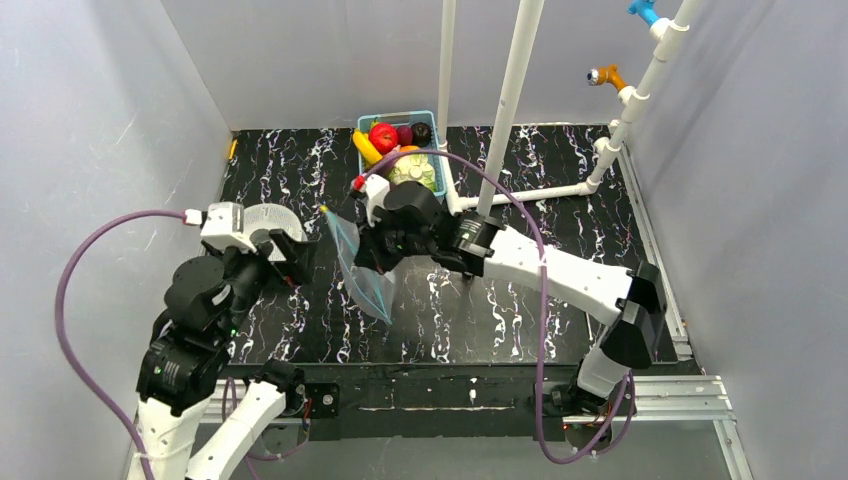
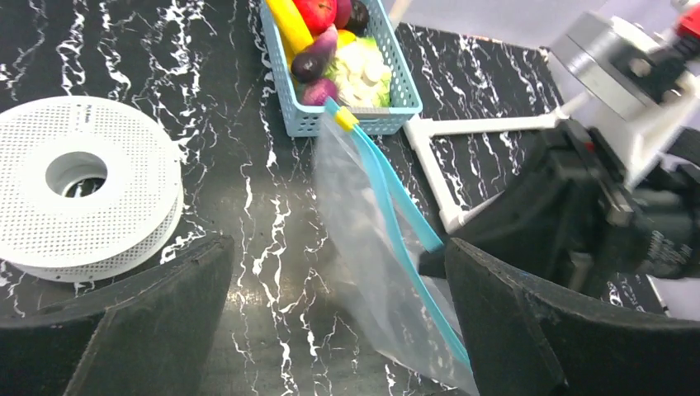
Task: Place the food in the zip-top bag and seal the zipper
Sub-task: Open the zipper of the food storage bag.
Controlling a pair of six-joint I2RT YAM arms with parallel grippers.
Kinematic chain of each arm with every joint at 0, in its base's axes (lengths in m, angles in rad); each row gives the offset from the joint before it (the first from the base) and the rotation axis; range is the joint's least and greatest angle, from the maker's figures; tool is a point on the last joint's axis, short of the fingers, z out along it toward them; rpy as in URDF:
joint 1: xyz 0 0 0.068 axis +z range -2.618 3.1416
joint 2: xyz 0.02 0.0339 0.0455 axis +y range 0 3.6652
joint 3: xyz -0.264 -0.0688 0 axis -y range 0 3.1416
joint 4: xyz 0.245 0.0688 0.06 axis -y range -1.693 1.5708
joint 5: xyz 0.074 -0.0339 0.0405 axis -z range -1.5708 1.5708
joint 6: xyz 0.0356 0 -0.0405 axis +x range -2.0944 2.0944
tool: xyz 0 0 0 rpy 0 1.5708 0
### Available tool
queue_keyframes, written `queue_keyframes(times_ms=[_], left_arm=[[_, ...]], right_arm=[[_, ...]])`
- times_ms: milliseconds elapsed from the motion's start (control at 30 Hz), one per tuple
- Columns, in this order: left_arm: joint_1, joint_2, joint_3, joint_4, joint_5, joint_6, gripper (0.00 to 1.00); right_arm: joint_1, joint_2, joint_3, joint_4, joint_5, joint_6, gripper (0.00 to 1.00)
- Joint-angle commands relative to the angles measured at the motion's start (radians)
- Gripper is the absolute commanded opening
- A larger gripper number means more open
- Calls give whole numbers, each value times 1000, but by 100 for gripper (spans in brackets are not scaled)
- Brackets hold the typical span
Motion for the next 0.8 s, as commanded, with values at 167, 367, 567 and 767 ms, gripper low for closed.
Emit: queue_keyframes(times_ms=[167,367,567,767], left_arm=[[3,100,73,-157,-10,-32,99],[3,166,55,-58,25,-22,99],[3,293,42,58,89,-25,100],[3,355,5,174,141,-33,100]], right_arm=[[-25,-81,-56,126,-71,67,1],[-49,-441,-364,100,2,11,1],[-54,-790,-427,-396,429,29,1],[-56,-979,-230,-874,656,266,1]])
